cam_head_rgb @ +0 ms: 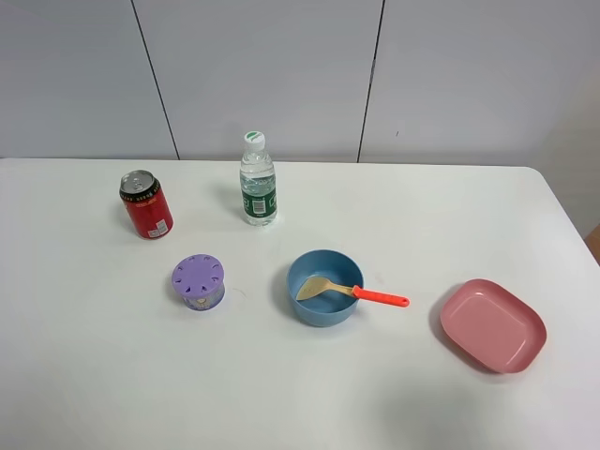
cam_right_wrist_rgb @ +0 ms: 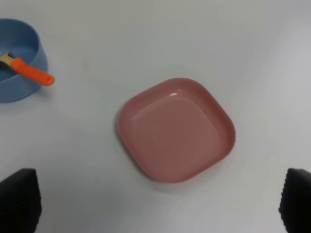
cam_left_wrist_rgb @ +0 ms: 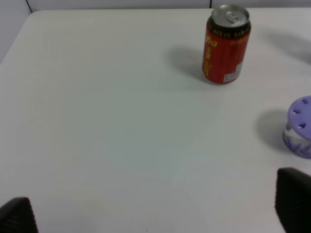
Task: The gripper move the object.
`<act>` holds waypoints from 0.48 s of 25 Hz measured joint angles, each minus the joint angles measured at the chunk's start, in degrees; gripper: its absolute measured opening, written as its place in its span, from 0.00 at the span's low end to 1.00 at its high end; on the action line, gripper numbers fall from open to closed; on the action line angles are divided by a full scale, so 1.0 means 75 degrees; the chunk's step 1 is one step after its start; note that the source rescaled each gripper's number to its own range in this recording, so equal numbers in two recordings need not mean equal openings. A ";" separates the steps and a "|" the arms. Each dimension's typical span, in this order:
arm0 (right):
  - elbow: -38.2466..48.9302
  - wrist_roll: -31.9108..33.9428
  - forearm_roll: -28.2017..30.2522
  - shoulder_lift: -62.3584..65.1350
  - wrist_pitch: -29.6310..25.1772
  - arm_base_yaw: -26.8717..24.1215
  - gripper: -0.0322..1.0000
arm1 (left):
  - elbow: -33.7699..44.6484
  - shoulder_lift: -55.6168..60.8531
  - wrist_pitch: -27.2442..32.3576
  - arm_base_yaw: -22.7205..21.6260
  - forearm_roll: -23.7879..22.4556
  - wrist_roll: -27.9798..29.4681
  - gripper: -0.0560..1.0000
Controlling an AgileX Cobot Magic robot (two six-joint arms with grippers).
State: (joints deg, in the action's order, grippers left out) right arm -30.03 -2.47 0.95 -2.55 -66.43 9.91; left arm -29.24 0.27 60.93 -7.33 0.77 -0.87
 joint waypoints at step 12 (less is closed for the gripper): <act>0.0041 0.0029 -0.0255 0.0101 0.0152 0.0060 0.99 | 0.0000 0.0000 0.0000 0.0000 0.0000 0.0000 1.00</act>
State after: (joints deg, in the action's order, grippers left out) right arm -29.72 -2.26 -0.96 -1.79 -65.29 10.36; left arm -29.24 0.27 60.93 -7.33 0.77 -0.87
